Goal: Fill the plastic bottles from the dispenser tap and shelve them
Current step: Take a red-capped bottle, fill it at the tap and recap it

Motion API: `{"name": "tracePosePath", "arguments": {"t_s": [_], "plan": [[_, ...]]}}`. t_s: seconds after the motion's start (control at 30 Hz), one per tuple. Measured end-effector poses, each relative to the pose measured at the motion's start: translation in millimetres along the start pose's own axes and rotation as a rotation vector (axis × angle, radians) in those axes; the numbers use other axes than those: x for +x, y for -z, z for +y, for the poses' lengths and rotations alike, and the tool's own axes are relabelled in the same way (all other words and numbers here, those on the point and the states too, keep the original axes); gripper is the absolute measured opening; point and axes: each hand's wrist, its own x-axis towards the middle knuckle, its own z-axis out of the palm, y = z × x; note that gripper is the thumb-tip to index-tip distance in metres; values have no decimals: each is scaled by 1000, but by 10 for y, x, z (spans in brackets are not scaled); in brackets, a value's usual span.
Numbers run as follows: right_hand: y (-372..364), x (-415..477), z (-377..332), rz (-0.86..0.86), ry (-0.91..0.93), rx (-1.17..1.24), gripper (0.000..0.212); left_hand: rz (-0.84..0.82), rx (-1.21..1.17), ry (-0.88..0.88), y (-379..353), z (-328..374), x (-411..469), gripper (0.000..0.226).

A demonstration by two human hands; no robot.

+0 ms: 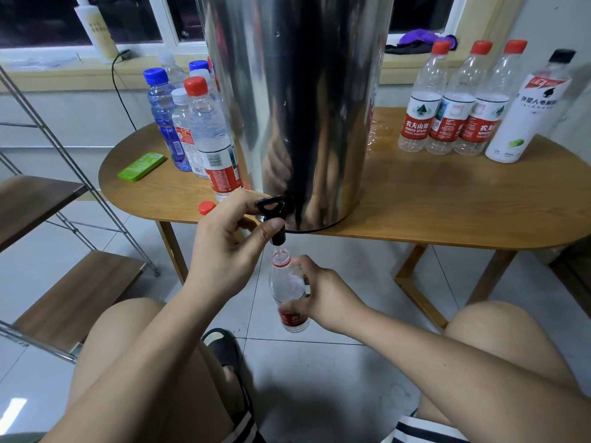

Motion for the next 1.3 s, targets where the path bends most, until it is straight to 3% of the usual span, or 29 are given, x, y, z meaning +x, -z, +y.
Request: {"name": "tracePosePath", "arguments": {"t_s": [1.3], "plan": [[-15, 11, 10, 0, -1, 8, 73, 4, 2, -8, 9, -14, -4, 16]]}}
